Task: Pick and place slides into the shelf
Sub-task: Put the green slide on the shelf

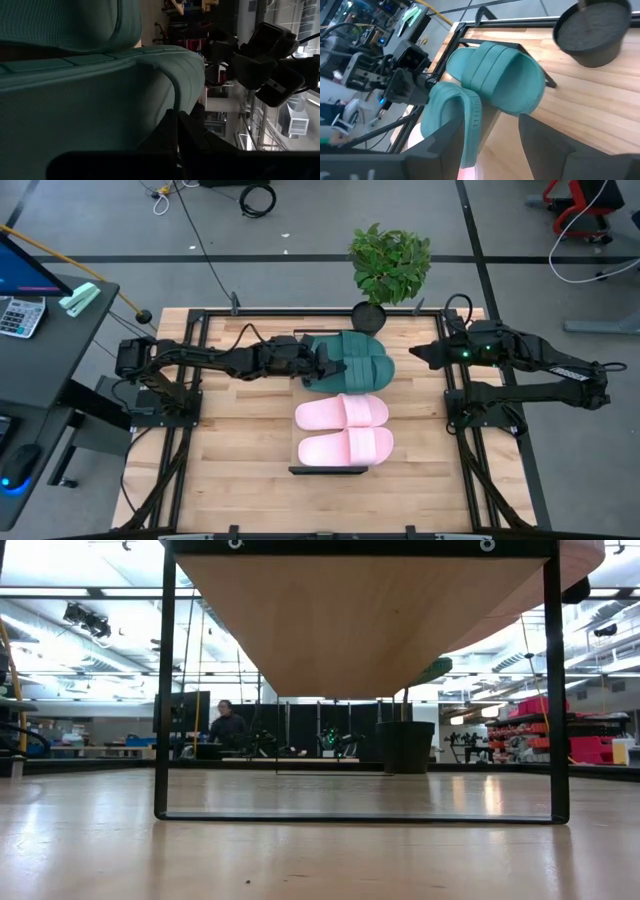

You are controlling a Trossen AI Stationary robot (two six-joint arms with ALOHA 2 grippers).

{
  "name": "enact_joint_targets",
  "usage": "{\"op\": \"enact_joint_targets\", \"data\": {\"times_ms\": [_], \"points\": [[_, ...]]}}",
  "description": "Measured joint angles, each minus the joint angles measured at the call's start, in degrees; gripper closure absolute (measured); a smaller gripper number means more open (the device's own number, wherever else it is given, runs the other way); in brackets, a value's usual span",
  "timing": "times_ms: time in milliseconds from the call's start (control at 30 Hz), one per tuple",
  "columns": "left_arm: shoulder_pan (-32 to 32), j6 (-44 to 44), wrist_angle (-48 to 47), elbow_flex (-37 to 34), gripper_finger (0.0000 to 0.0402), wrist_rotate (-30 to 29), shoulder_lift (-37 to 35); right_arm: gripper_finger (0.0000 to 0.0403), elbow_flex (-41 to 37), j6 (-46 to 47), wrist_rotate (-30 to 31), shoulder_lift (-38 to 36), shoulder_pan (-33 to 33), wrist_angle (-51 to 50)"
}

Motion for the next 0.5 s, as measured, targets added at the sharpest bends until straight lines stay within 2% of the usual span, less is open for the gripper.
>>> {"op": "enact_joint_targets", "data": {"times_ms": [267, 500], "points": [[0.0, 0.5, -1.6, 0.0, 0.0398, -0.1, 0.0, 0.0209, 0.0, 0.3, -6.2, 0.4, 0.0, 0.0], [0.0, 1.1, -2.9, 0.0, 0.0396, -0.5, 0.0, 0.0198, 0.0, 1.0, -6.8, 4.0, 0.0, -1.2]]}}
